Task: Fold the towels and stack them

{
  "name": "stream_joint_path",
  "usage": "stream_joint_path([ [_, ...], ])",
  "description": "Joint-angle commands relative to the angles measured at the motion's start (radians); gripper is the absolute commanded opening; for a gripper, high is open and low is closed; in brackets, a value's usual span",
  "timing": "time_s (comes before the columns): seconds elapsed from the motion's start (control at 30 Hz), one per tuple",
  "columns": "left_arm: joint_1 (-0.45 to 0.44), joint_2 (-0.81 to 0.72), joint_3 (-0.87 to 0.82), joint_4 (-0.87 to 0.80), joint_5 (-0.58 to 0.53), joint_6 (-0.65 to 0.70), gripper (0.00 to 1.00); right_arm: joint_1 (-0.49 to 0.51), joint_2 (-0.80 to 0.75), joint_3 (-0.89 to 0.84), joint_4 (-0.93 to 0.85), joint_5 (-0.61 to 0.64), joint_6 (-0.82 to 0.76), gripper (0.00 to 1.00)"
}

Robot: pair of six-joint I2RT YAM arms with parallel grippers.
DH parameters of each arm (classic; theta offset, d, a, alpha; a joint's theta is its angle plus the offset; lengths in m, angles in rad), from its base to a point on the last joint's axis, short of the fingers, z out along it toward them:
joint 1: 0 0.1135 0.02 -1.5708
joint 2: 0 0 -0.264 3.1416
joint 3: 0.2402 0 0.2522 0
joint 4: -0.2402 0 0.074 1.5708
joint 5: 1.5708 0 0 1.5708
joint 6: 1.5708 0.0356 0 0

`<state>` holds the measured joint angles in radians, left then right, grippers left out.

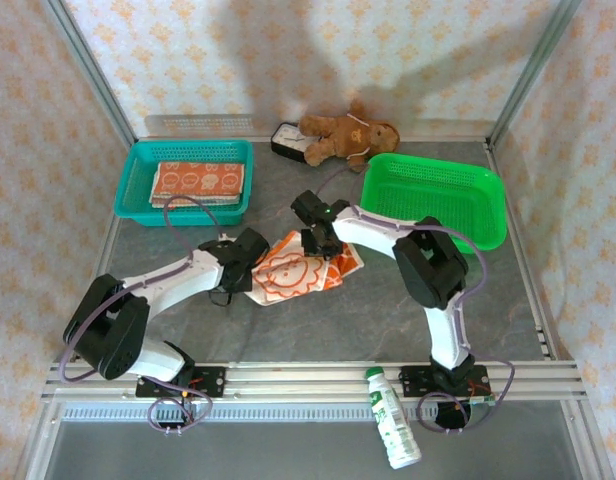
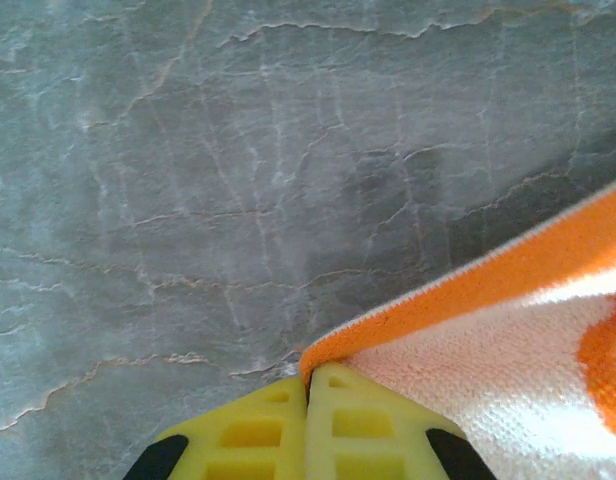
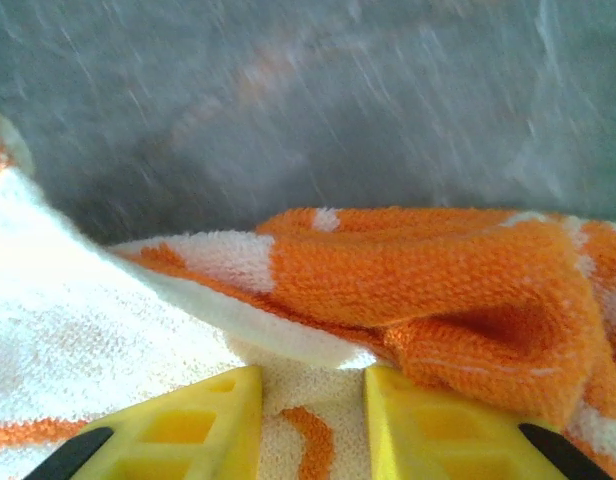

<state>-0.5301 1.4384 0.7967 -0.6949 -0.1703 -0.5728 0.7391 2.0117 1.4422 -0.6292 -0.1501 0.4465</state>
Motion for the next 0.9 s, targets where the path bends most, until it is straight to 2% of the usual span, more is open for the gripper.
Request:
stream_joint_path([
  [0.0,0.005,0.030,0.031,0.004,0.008,0.029,0.00,0.014,-0.079,-0.043,0.013,0.002,0.036,0.33],
  [0.17,0.005,0.032,0.036,0.003,0.007,0.033,0.00,0.015,-0.096,0.027,-0.016,0.010,0.031,0.36],
  [0.33,0.005,-0.009,0.098,-0.038,0.030,0.033,0.00,0.016,-0.064,0.103,-0.053,-0.001,0.012,0.43],
  [0.5,0.004,-0.111,0.193,-0.096,0.026,0.033,0.00,0.016,-0.126,0.039,-0.032,0.038,0.034,0.52],
  [0.63,0.003,-0.181,0.250,-0.132,0.010,0.077,0.00,0.014,-0.178,-0.015,-0.017,0.068,0.044,0.53],
  [0.87,0.003,-0.214,0.314,-0.165,-0.005,0.110,0.00,0.016,-0.185,-0.049,0.012,0.017,0.053,0.58],
])
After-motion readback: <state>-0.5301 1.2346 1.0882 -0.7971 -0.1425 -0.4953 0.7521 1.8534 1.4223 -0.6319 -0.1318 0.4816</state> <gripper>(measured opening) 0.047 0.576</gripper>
